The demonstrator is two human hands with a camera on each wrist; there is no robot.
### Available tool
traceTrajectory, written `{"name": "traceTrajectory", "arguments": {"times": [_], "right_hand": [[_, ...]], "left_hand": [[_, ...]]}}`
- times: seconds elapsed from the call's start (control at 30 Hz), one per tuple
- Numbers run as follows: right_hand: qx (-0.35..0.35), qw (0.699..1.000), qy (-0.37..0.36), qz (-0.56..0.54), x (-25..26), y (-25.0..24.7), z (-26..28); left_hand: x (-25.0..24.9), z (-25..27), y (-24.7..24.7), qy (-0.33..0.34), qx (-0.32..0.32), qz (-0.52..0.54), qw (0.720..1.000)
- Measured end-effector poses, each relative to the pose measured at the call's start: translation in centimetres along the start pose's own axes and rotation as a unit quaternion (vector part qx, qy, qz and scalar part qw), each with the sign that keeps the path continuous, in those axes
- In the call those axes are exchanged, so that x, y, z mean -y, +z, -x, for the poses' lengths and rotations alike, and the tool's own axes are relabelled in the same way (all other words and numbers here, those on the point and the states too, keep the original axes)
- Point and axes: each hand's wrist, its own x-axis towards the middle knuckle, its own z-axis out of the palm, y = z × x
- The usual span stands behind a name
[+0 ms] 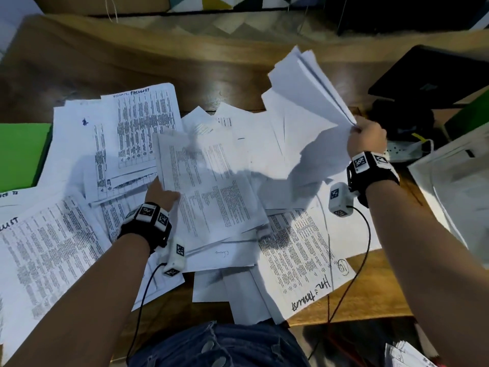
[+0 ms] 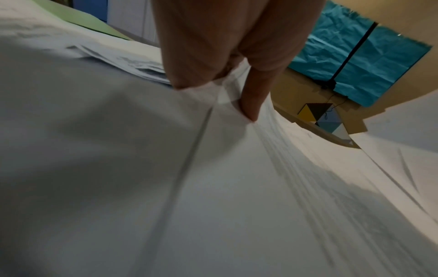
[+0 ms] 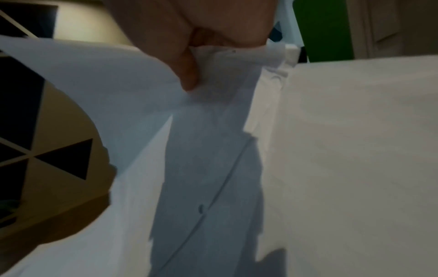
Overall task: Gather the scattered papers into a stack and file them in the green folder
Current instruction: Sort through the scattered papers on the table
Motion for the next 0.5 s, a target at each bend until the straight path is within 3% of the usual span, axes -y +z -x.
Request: {"name": "traceTrajectory", "arguments": {"times": [0.23, 0.5], "right_hand": [[-0.095, 0.993, -0.004, -0.075, 2.9, -3.9, 1.3], [-0.098, 0.981, 0.029, -0.166, 6.6, -7.5, 2.0]], "left_hand": [[0.5, 1.6, -0.5, -0.013, -0.003, -0.021, 1.0], [1.8, 3.1, -1.0, -0.004, -0.021, 0.006, 1.0]]}}
